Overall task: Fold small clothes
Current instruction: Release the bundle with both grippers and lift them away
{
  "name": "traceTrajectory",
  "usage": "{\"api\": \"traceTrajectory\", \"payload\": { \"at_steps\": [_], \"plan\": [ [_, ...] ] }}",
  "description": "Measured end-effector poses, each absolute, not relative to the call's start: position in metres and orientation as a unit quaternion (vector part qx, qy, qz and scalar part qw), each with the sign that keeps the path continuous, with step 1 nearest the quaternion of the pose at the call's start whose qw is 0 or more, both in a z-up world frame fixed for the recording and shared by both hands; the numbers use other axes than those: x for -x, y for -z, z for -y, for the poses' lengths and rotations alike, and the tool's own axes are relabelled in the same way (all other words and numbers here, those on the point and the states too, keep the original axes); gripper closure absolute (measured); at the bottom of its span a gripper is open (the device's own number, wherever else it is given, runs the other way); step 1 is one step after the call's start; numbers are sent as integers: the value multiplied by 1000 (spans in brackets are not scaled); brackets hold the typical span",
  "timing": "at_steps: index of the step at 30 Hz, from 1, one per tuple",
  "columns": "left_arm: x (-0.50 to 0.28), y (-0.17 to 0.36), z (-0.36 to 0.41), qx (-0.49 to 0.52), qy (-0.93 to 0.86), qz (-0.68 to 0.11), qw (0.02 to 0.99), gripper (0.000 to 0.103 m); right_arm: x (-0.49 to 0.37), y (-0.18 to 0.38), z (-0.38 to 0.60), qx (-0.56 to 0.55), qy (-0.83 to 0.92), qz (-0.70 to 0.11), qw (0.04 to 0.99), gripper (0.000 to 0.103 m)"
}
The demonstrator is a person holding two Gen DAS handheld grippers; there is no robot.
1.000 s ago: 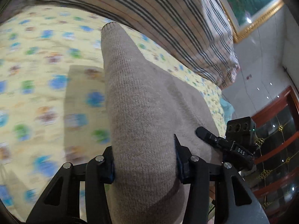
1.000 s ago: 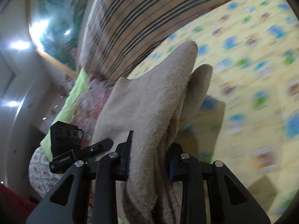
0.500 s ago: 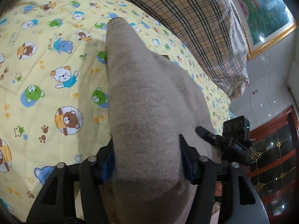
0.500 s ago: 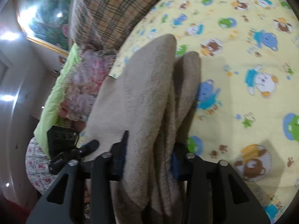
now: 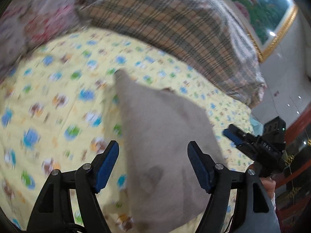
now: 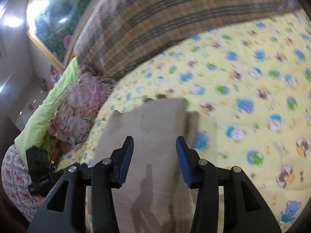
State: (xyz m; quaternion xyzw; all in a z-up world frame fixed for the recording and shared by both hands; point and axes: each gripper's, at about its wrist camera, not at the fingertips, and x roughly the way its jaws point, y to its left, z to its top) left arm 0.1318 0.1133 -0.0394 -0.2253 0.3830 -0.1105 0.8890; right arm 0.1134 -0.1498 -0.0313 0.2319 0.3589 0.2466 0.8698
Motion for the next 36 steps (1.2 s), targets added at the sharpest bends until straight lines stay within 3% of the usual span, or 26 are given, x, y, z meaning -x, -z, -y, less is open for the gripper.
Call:
{"api": "traceTrajectory", "payload": {
  "at_steps": [5, 10, 13, 14, 16, 26, 36],
  "plan": [
    [-182, 38, -105, 234, 162, -393, 874, 30, -140, 26, 110, -198, -275, -393, 855, 57],
    [-235, 74, -120, 261, 140, -445, 845, 35, -178, 52, 95, -192, -258, -437, 840, 57],
    [-254, 97, -129, 266, 117, -474, 831, 43, -201, 75, 100, -212, -237, -462, 828, 65],
    [-257, 100, -128, 255, 109, -477, 834, 44, -206, 80, 102, -213, -232, -461, 830, 73],
    [-257, 97, -121, 220, 98, -479, 844, 44, -210, 83, 106, -220, -226, -457, 832, 76],
    [-146, 48, -111, 199, 81, -428, 878, 38, -120, 43, 129, -239, -271, -395, 844, 74],
    [-82, 70, -99, 171, 29, -444, 879, 34, -39, 59, 129, -193, -268, -401, 854, 74]
  ]
}}
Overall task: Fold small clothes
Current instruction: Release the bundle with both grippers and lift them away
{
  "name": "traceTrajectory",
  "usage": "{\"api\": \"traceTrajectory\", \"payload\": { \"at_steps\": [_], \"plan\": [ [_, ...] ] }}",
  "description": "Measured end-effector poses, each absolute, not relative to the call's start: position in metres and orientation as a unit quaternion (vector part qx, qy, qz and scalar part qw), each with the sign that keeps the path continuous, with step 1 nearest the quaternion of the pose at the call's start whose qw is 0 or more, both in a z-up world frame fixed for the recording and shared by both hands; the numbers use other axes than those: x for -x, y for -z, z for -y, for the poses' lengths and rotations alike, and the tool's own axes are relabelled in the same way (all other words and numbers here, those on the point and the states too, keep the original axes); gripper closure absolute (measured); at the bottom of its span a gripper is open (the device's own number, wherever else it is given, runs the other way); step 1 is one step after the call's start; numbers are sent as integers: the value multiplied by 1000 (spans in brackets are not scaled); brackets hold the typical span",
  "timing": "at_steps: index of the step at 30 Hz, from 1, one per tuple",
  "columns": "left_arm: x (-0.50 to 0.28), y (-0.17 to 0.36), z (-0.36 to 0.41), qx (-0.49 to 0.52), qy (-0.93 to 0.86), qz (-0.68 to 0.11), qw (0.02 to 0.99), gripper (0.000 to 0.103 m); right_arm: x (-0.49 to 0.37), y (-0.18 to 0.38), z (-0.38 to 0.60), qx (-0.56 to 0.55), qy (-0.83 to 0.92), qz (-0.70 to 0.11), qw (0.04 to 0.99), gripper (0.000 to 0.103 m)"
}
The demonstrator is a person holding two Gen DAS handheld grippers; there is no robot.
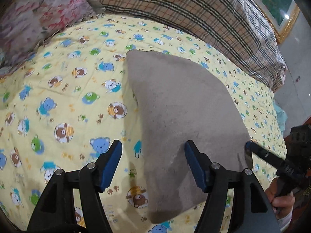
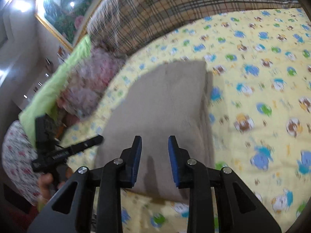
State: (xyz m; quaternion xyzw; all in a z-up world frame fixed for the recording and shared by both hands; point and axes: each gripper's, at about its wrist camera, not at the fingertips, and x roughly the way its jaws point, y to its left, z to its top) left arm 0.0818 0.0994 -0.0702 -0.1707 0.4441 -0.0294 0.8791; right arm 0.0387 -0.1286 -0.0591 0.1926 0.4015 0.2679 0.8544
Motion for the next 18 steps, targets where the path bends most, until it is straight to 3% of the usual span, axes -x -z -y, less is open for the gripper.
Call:
{"api": "traceTrajectory", "payload": {
  "at_steps": [10, 18],
  "plan": [
    [-82, 100, -106, 188, 24, -459, 868, 23, -22, 96, 126, -148, -234, -432, 859, 74],
    [-58, 91, -98, 165, 13, -449, 878, 24, -7, 89, 134, -146, -228, -418, 867, 74]
  ]
}}
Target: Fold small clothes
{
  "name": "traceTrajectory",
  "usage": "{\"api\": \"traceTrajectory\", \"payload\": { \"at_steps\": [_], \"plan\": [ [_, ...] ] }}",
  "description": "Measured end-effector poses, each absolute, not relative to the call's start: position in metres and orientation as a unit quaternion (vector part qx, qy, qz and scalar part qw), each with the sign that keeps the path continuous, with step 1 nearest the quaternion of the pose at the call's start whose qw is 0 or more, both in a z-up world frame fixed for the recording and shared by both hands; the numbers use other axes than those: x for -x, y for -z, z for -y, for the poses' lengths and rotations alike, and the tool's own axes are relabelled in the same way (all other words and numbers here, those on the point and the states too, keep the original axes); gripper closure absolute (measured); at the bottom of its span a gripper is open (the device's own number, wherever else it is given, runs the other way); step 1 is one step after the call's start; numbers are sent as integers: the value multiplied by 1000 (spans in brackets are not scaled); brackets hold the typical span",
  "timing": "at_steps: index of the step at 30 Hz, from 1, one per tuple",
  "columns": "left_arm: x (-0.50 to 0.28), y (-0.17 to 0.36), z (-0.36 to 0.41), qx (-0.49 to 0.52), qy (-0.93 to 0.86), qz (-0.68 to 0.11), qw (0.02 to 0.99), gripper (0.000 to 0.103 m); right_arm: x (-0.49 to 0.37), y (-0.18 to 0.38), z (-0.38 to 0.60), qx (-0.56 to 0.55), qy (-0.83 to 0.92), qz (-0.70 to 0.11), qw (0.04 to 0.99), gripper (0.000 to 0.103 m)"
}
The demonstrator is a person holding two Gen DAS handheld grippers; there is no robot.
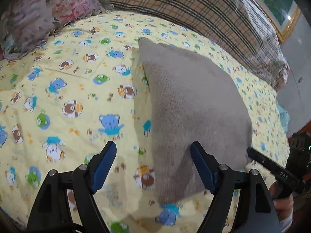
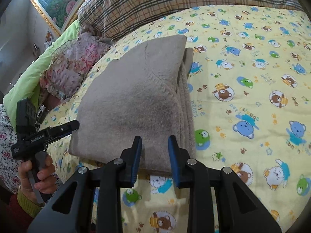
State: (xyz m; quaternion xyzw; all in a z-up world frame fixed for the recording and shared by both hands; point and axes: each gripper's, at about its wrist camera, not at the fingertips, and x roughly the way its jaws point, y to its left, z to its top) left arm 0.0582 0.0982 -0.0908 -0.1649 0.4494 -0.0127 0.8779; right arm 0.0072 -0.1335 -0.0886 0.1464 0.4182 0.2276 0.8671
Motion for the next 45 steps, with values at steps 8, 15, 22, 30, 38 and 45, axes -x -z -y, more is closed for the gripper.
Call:
{"api": "traceTrajectory", "payload": {
  "at_steps": [8, 15, 22, 30, 38, 45],
  "plan": [
    [-29, 106, -88, 153, -1, -466, 872, 24, 19, 84, 147, -150, -224, -399, 876, 73],
    [-2, 98, -72, 121, -29, -451, 884, 24, 40, 68, 153, -139, -217, -373, 891, 64],
    [39, 81, -61, 106, -73, -384, 914, 18, 62, 65, 144, -115, -214, -354, 903, 52],
    [76, 84, -40, 15, -105, -334, 937, 13, 88, 77, 137, -94, -216, -351, 906, 33],
    [85, 77, -34, 9, -83, -301, 950, 3, 108, 67, 138, -60, -188, -315, 928, 21],
    [78, 66, -36, 9, -93, -290, 952, 0, 113, 47, 129, -20, -192, -269, 944, 0]
  ]
}}
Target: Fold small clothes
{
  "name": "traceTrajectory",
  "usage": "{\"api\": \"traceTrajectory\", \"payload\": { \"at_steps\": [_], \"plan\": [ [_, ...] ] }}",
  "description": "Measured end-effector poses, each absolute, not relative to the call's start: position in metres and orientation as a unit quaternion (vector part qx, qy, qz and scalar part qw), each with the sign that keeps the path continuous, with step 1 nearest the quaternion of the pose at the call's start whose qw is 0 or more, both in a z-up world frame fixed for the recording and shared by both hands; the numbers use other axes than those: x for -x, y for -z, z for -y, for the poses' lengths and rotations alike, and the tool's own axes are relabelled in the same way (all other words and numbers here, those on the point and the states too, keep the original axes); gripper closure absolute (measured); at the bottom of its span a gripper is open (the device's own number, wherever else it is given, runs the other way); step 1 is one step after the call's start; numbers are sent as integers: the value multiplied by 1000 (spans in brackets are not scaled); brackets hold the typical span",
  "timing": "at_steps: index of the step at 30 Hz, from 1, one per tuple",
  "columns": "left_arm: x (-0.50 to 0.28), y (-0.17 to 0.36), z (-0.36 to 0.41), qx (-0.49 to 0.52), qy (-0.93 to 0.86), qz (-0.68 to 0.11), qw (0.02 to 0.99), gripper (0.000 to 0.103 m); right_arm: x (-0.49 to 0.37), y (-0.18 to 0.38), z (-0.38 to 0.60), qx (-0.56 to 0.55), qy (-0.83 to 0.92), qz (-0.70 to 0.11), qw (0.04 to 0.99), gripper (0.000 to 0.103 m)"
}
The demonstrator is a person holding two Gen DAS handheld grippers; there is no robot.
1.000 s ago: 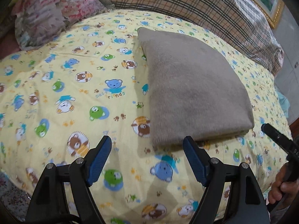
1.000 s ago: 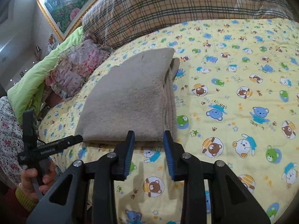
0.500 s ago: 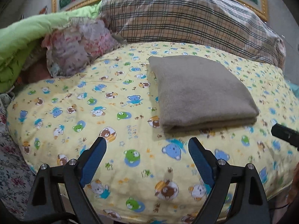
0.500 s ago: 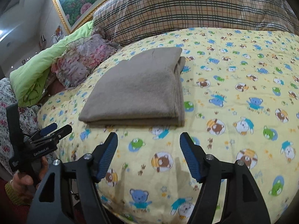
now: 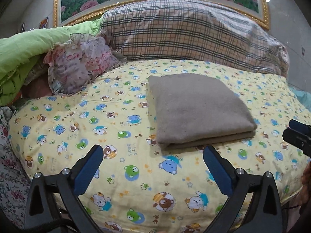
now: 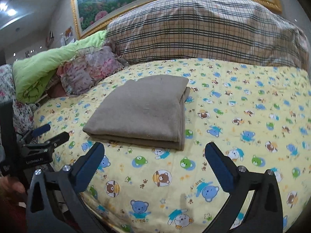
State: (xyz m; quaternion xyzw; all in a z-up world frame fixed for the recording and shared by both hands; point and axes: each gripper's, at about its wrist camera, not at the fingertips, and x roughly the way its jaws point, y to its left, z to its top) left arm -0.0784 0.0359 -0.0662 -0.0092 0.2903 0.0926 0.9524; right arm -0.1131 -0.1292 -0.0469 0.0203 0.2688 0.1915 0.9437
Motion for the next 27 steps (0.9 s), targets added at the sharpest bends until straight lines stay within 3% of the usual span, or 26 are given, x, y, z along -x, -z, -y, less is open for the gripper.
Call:
{"api": "traceTrajectory", "payload": {
  "at_steps": [17, 27],
  "plan": [
    [49, 99, -47, 46, -100, -329, 938, 0, 87, 88, 104, -22, -193, -317, 928, 0],
    [45, 93, -46, 49, -98, -318, 942, 0, 75, 93, 108, -33, -181, -329, 926, 0]
  ]
}}
